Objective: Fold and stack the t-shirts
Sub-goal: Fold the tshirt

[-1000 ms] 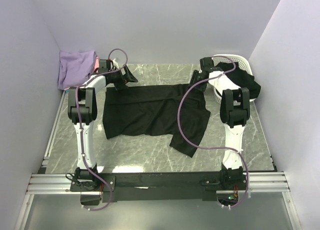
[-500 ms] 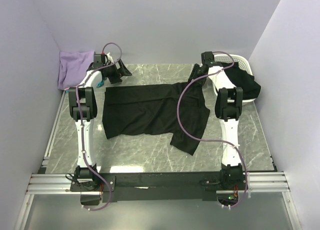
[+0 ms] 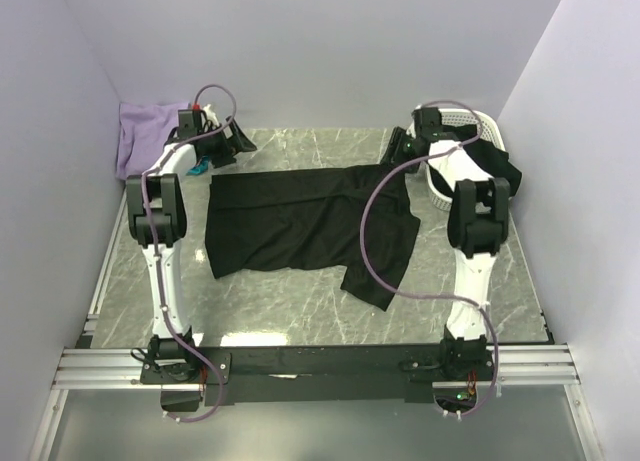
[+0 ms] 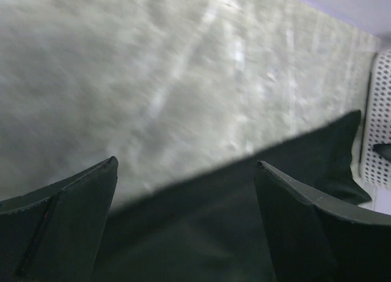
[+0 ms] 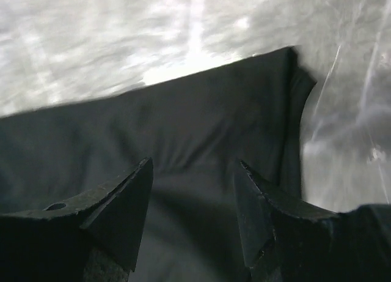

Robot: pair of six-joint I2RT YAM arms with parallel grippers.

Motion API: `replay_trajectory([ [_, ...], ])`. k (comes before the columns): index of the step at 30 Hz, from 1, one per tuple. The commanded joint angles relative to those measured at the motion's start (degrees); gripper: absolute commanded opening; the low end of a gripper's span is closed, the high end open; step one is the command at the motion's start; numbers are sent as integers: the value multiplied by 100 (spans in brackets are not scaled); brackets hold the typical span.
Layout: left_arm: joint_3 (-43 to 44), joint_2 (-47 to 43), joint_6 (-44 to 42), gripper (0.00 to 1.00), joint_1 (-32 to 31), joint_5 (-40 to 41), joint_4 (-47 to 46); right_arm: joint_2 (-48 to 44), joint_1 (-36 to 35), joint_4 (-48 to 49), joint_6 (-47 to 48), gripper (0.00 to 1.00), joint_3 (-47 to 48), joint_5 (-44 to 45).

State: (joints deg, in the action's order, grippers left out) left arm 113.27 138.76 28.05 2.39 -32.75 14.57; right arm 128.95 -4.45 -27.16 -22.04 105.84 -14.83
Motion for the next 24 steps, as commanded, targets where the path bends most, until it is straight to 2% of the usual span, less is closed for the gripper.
replay_trajectory([
  [1,-733,-1508,-142,100,-422,460,-533,-1590,-354,608,499,63,-432,269],
  [6,-1789,-2642,120,99,-749,814,-630,-2039,-924,193,630,61,-1046,498],
  [10,-3316,-3599,349,100,-1178,980,-1157,-2251,-1567,149,815,60,-1820,1663],
  [13,-4091,-4065,446,99,-1451,1340,-1413,-2225,-1909,88,868,58,-2120,2044],
  [17,-4585,-4331,464,99,-1566,1465,-1580,-2014,-2244,35,1079,54,-2322,2737],
  [24,-4744,-4357,447,99,-1575,1465,-1580,-1548,-2561,-185,1185,51,-2050,3441],
])
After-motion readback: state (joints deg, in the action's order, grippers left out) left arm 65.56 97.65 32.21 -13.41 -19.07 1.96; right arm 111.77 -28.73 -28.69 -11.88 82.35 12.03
